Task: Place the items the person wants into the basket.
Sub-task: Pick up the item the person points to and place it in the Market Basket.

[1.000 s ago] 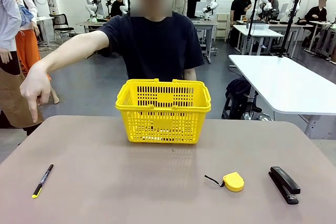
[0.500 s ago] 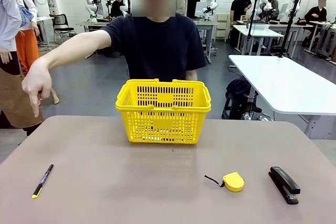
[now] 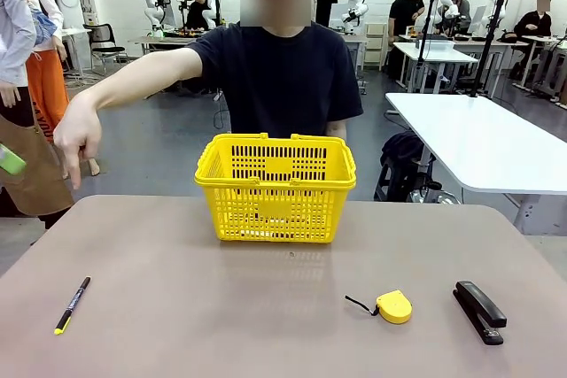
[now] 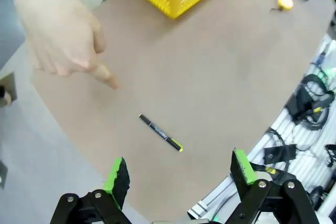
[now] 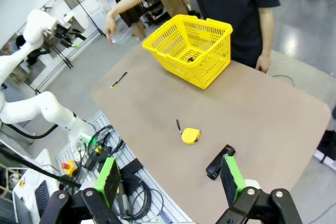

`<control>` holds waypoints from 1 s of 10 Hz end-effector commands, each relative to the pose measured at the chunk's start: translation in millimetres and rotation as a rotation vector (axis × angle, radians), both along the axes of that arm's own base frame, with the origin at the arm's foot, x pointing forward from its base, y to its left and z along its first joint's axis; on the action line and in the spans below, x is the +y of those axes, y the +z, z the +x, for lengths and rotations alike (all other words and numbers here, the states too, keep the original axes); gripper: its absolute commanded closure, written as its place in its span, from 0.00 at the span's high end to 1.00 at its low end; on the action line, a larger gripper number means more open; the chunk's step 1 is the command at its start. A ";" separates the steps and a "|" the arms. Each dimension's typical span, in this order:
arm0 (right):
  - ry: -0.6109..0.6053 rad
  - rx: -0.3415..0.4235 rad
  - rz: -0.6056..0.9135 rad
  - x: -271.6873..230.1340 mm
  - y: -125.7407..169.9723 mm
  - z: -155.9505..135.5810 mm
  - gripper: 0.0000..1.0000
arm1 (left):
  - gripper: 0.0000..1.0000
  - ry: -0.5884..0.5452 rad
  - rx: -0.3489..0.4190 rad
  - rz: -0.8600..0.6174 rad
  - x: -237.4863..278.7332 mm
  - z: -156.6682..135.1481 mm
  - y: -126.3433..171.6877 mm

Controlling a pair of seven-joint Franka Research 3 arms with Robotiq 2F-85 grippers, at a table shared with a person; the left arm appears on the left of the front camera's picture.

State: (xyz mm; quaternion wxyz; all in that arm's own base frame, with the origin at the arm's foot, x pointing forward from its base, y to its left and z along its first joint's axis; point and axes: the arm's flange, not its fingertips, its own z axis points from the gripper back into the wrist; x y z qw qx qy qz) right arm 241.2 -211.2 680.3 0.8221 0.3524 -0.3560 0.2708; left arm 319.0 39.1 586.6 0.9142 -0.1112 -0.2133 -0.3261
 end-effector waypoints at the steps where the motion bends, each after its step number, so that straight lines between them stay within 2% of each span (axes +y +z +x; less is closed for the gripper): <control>1: 0.016 -0.021 0.019 -0.2 2.3 0.5 1.00 | 1.00 0.126 0.081 0.097 -14.3 14.3 -44.3; 4: 0.016 -0.021 0.019 -0.2 2.3 0.5 1.00 | 1.00 0.270 0.121 0.115 -35.1 29.0 -108.7; 7: 0.016 -0.021 0.019 -0.2 2.3 0.5 1.00 | 1.00 0.321 0.104 0.148 -41.5 34.2 -143.7; 8: 0.016 -0.021 0.019 -0.2 2.3 0.5 1.00 | 1.00 0.318 0.118 0.175 -39.6 38.4 -150.4; 9: 0.016 -0.021 0.019 -0.2 2.3 0.5 1.00 | 1.00 0.293 0.129 0.110 -39.0 45.8 -124.0; 10: 0.016 -0.021 0.019 -0.2 2.3 0.5 1.00 | 1.00 0.293 0.129 0.110 -39.0 45.8 -124.0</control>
